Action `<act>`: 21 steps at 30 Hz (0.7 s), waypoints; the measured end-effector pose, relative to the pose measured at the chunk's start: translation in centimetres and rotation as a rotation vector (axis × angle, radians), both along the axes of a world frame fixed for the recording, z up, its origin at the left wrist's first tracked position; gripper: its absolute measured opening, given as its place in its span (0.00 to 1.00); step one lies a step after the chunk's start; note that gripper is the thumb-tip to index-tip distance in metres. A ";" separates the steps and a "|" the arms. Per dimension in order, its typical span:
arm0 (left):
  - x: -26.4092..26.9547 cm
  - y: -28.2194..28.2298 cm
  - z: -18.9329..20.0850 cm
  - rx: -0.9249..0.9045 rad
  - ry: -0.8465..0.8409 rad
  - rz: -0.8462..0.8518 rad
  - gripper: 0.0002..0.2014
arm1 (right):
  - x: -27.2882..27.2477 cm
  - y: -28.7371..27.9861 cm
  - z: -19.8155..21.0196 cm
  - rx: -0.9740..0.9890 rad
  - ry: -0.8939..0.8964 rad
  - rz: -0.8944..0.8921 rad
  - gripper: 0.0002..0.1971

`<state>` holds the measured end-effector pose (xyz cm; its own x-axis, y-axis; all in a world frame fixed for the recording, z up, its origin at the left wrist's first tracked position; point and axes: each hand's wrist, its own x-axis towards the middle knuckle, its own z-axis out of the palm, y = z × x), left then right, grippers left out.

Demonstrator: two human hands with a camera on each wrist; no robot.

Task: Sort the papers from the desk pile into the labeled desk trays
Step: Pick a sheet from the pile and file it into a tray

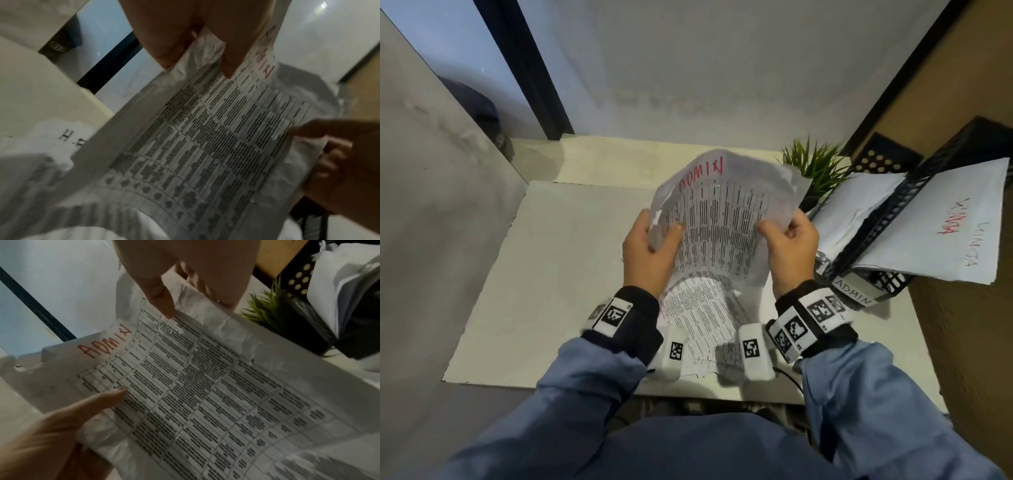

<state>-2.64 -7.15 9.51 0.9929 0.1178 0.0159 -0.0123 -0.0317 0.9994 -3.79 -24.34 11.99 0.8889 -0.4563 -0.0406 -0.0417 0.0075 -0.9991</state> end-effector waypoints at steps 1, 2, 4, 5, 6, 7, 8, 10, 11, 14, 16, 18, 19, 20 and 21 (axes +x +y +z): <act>-0.2 0.0 -0.5 0.034 0.043 -0.009 0.10 | -0.4 0.3 -0.6 -0.021 0.046 -0.001 0.12; -0.5 0.1 -1.1 0.073 0.123 -0.026 0.11 | -0.7 0.6 -1.7 -0.039 0.120 0.009 0.08; -1.1 0.3 -3.0 0.132 0.285 -0.087 0.10 | -1.3 1.0 -4.3 -0.037 0.290 0.022 0.05; -1.4 0.4 -3.7 0.145 0.329 -0.101 0.09 | -1.6 0.9 -5.5 -0.033 0.355 0.019 0.07; -1.5 0.6 -4.0 0.153 0.349 -0.105 0.08 | -1.6 0.8 -6.1 -0.035 0.394 0.004 0.07; -1.6 0.5 -3.9 0.152 0.349 -0.118 0.07 | -1.6 0.6 -6.5 -0.039 0.408 -0.010 0.08; -1.5 0.4 -3.5 0.189 0.336 -0.148 0.05 | -1.4 0.2 -6.4 -0.043 0.397 -0.012 0.08; -0.8 -0.2 -2.3 0.311 0.285 -0.264 0.10 | -0.9 -0.8 -5.3 -0.057 0.344 0.016 0.05; -0.4 -0.8 -1.5 0.357 0.266 -0.324 0.13 | -0.6 -1.6 -4.5 -0.072 0.314 0.021 0.07; 0.8 -3.1 1.9 0.408 0.167 -0.469 0.16 | -0.2 -5.4 -2.0 -0.178 0.221 -0.028 0.10; 1.3 -5.3 4.5 0.420 0.058 -0.506 0.19 | -0.5 -8.8 -0.6 -0.265 0.125 -0.172 0.14; 1.3 -8.1 7.2 0.408 -0.069 -0.527 0.22 | -1.2 -12.5 0.2 -0.395 0.102 -0.433 0.20; 1.1 -9.5 8.3 0.406 -0.130 -0.530 0.23 | -1.7 -14.3 0.6 -0.480 0.119 -0.592 0.23; 0.9 -11.0 9.1 0.403 -0.185 -0.531 0.24 | -2.2 -15.9 0.9 -0.557 0.183 -0.743 0.28; 0.7 -12.5 9.9 0.414 -0.235 -0.530 0.24 | -2.8 -17.5 1.1 -0.594 0.286 -0.858 0.34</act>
